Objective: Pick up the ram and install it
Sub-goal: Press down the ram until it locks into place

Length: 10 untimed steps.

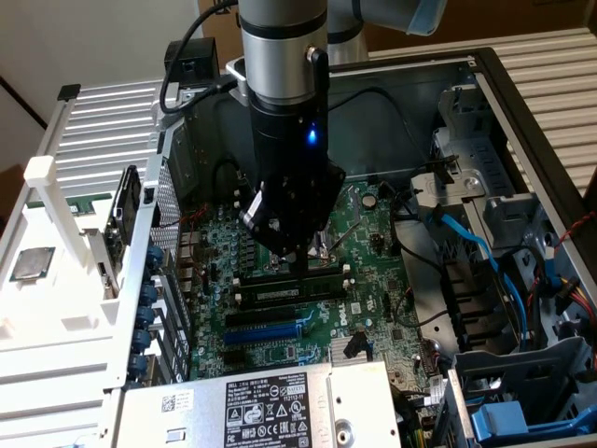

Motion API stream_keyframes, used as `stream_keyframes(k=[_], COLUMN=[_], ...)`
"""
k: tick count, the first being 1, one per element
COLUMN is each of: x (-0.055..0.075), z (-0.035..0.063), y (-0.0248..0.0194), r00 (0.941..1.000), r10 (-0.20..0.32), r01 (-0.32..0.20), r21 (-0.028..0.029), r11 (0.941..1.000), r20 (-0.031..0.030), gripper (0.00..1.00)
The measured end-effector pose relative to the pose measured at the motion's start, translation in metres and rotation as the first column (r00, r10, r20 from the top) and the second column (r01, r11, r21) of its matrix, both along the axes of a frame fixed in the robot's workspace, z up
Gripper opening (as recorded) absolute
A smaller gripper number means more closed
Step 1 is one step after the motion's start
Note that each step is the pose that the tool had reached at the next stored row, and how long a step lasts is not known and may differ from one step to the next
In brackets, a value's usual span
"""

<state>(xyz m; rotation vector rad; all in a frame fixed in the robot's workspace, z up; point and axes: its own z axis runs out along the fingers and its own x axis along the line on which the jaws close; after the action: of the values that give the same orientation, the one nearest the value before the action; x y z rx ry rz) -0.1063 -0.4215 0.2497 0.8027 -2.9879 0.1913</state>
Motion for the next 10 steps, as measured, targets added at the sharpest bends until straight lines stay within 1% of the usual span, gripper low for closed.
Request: stream_keyframes(k=[2,3,7,10], x=[0.0000,0.0000,0.0000,0.0000], z=[-0.0001,-0.0001,0.0000,0.0000], y=[0.0001,0.0001,0.0001,0.0000], r00=[0.9997,0.9988,0.9951,0.9906], r10=[-0.023,-0.048,-0.098,-0.136], r01=[0.023,0.048,0.098,0.136], r21=[0.0002,0.0003,0.0007,0.0011], r11=[0.9997,0.9988,0.9952,0.9908], r20=[0.0041,0.0074,0.0129,0.0166], gripper=[0.10,0.10,0.10,0.10])
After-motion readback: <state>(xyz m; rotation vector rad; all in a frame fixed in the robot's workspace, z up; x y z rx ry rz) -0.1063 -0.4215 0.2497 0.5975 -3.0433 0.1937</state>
